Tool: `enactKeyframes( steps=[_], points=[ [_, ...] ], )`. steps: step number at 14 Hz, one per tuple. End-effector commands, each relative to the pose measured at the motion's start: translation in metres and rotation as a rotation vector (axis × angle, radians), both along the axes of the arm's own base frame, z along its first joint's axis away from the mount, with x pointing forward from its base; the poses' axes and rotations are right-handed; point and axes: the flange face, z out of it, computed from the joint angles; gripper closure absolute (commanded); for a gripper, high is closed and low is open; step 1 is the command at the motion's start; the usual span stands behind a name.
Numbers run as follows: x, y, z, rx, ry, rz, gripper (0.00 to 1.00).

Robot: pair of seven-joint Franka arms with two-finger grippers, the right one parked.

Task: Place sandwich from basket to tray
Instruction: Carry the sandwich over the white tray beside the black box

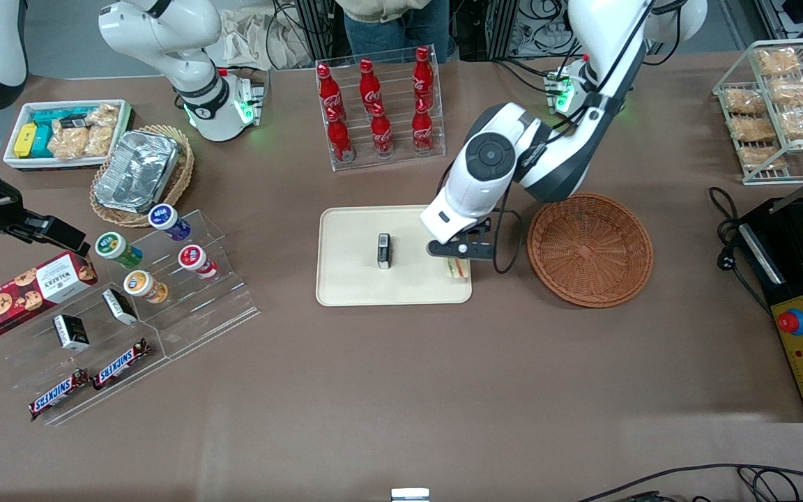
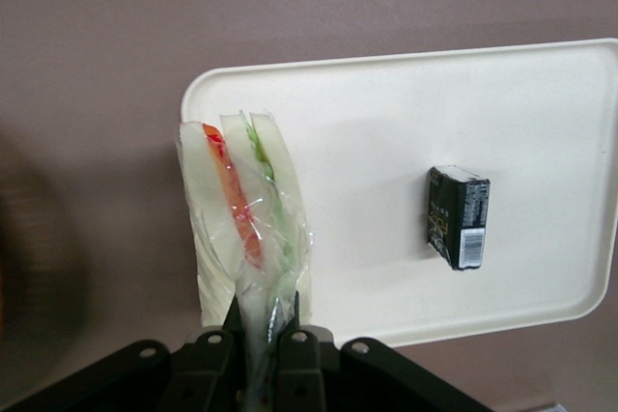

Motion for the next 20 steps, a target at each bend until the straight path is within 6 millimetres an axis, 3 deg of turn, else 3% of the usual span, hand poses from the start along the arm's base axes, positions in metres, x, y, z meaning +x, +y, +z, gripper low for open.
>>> enactKeyframes(
  steps=[1,4,7,8,9,10,15,20],
  points=[
    [0.002,-0.012,-0.029,-0.024,-0.007,0.014,1.00],
    [0.001,-0.021,-0.055,-0.034,-0.025,0.002,1.00],
    [0.003,-0.021,-0.060,-0.043,-0.027,0.010,1.00],
    [0.003,-0.020,-0.062,-0.043,-0.022,0.015,0.93],
    [0.003,-0.020,-0.063,-0.043,-0.020,0.016,0.29],
    [0.002,-0.018,-0.064,-0.038,-0.018,0.016,0.01],
    [0.012,-0.010,-0.051,-0.041,-0.028,0.065,0.01],
    [0.037,0.022,0.004,-0.008,-0.007,0.077,0.01]
  ],
)
